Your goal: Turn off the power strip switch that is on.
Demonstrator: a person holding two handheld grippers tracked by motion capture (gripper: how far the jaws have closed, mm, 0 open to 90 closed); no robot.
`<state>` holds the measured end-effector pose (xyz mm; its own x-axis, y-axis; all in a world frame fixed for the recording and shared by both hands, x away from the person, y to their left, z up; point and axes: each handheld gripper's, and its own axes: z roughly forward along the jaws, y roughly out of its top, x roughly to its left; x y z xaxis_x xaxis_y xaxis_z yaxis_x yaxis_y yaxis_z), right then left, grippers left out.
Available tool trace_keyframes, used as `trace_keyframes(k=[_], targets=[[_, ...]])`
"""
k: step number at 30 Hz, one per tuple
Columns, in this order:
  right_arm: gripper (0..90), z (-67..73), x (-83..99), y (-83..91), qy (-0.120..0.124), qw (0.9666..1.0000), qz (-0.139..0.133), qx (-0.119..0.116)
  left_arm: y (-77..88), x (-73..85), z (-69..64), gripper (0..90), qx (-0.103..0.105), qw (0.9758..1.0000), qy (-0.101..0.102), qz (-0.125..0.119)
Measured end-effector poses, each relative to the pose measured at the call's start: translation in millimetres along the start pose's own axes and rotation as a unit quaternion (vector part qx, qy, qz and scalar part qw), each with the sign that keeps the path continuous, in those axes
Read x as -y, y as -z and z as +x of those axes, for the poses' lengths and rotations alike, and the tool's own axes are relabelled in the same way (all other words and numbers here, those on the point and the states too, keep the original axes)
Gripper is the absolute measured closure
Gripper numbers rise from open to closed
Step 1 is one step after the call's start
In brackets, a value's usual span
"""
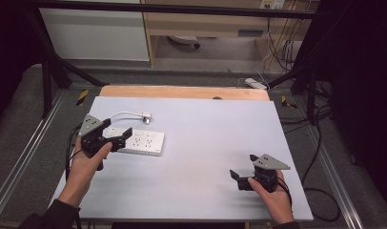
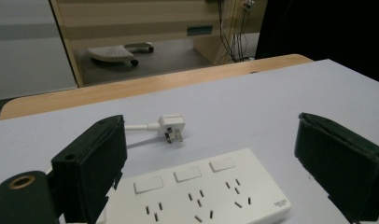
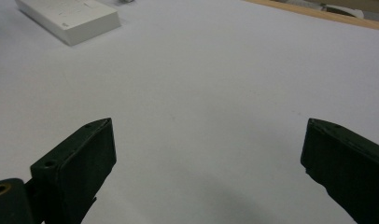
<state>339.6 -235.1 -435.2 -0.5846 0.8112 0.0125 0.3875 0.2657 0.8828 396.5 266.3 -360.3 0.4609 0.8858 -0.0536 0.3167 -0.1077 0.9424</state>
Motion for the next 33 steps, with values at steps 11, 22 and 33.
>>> trace_keyframes(k=[11, 22, 33], targets=[[3.7, 0.6, -0.1, -0.2, 0.001, 1.0, 0.0, -0.001, 15.3, 15.6, -3.0, 8.7, 0.001, 1.0, 0.001, -0.001], [3.7, 0.8, -0.2, -0.2, 0.001, 1.0, 0.0, -0.001, 35.7, 33.8, 1.0, 8.6, 0.004, 0.9997, 0.024, 0.006], [3.7, 0.9, -0.1, -0.4, 0.001, 1.0, 0.001, -0.002, 46.6, 54.6, -3.4, 8.6, 0.007, 0.9993, 0.03, 0.021]])
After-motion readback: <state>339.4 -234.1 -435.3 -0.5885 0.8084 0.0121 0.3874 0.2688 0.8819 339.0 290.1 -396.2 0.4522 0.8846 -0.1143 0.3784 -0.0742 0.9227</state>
